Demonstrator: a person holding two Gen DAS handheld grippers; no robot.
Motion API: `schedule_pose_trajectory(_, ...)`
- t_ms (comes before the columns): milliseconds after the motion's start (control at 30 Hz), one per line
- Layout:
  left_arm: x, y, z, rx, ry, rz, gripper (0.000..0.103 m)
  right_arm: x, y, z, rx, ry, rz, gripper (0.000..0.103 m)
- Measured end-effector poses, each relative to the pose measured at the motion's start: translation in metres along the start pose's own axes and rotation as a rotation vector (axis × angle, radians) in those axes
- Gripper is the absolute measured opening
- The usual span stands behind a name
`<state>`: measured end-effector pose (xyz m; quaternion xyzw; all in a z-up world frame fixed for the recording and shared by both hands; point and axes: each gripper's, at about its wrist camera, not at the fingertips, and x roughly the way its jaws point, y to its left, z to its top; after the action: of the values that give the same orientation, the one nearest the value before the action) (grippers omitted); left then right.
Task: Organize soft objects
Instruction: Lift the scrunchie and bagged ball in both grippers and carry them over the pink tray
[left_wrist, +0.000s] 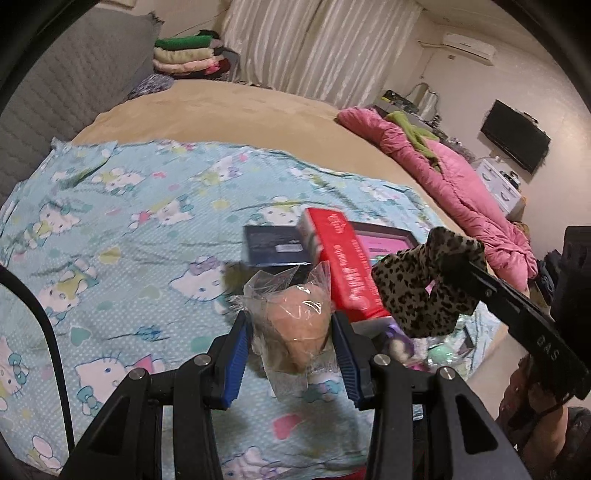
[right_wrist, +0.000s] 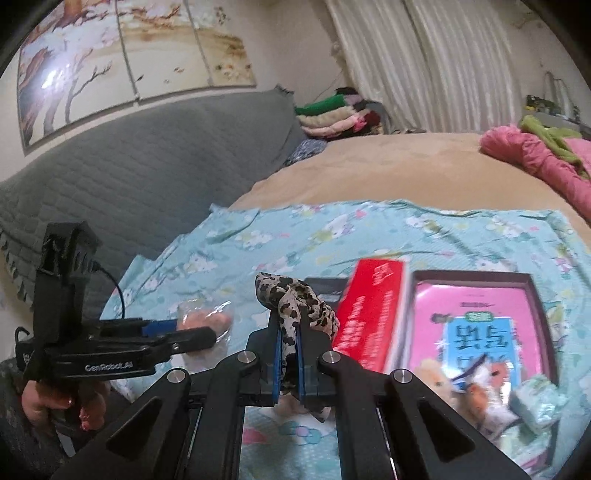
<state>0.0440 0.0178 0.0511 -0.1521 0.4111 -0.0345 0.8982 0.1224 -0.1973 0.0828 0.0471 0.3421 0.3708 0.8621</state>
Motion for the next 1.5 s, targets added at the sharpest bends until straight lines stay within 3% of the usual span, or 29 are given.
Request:
schedule_pose_trajectory(633, -0.002, -0.084, 0.005, 0.148, 0.003, -0.082, 0.044, -0.101, -0.094, 0.009, 0.148, -0.14, -0.219, 0.006)
schedule_pose_trajectory(1100, -0.01, -0.129, 0.029, 0.228, -0.041, -0.121, 0.044, -0.135, -0.106, 0.012, 0.18, -0.201, -0.257, 0.006)
schedule_pose_trajectory(1500, 0.001, -0.161, 0.04, 0.269, -0.03, -0.146, 0.044, -0.151, -0.115, 0.008, 0.198, -0.235, -0.273, 0.006)
